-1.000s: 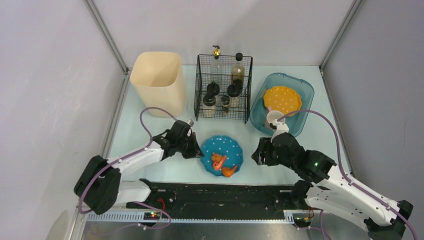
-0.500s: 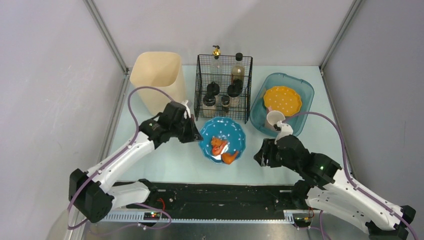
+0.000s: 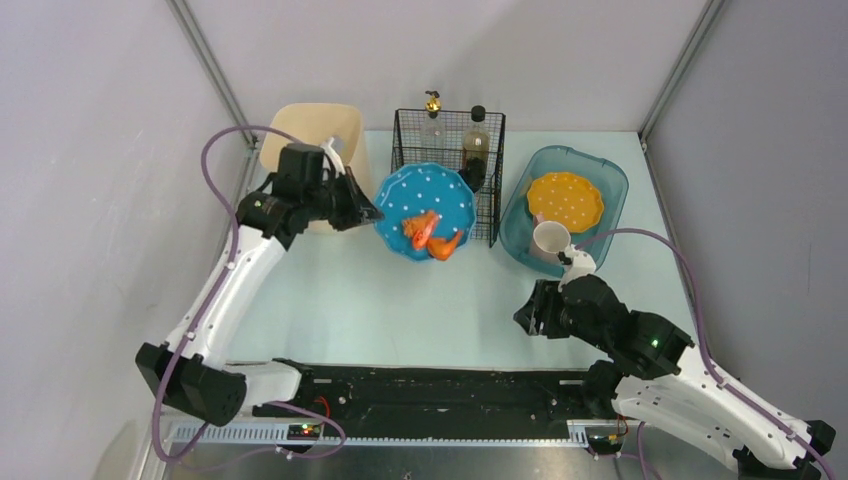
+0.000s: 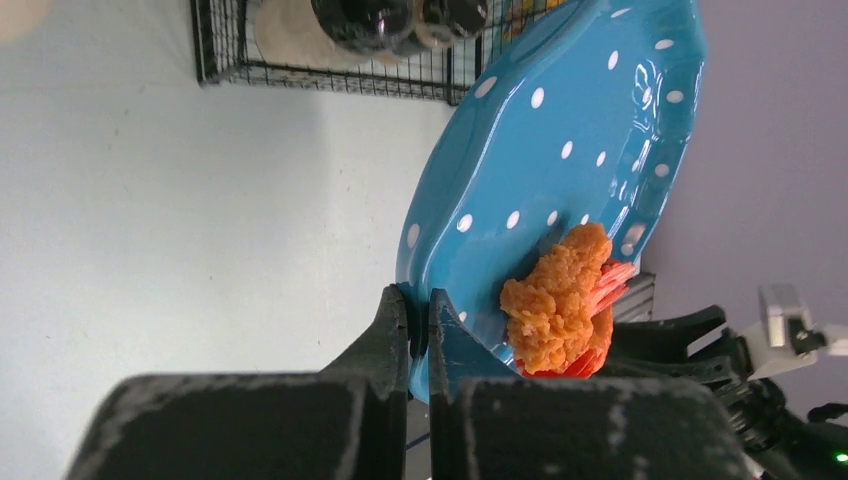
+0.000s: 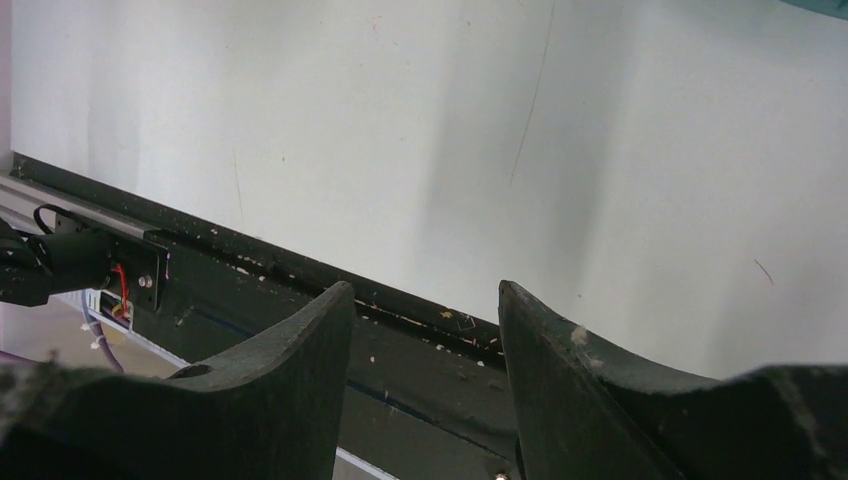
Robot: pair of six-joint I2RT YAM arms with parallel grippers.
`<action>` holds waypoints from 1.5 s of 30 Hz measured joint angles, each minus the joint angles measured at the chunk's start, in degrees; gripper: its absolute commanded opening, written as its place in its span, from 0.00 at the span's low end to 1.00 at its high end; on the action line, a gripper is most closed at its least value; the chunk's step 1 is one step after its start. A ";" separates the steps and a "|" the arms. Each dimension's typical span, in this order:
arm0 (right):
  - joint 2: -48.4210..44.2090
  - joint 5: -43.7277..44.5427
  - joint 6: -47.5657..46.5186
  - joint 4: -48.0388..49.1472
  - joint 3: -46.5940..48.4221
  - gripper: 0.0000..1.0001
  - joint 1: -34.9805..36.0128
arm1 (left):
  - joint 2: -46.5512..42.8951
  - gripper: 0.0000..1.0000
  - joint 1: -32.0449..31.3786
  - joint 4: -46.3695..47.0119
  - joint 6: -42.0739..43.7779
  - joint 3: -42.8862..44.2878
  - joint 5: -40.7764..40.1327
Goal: Clear the kitchen counter
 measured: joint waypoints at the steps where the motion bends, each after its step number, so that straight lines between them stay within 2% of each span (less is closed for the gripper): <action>1: 0.00 0.04 0.17 -0.33 0.00 0.59 0.02 | 0.96 0.00 1.11 -0.87 0.31 1.81 0.57; 11: 0.37 0.68 0.90 -0.85 0.00 0.59 0.02 | 12.13 0.00 11.37 -4.96 1.03 22.16 4.85; 19: 0.66 0.87 1.05 -1.36 0.00 0.59 0.09 | 20.37 0.00 21.05 -5.62 -0.92 32.68 8.41; 30: 0.15 1.25 1.55 -1.95 0.00 0.59 0.17 | 26.47 0.00 33.51 -6.08 -5.55 41.57 7.98; 45: -2.01 1.51 3.19 -4.26 0.00 0.59 0.20 | 26.47 0.00 39.65 -7.74 -4.61 42.58 -1.20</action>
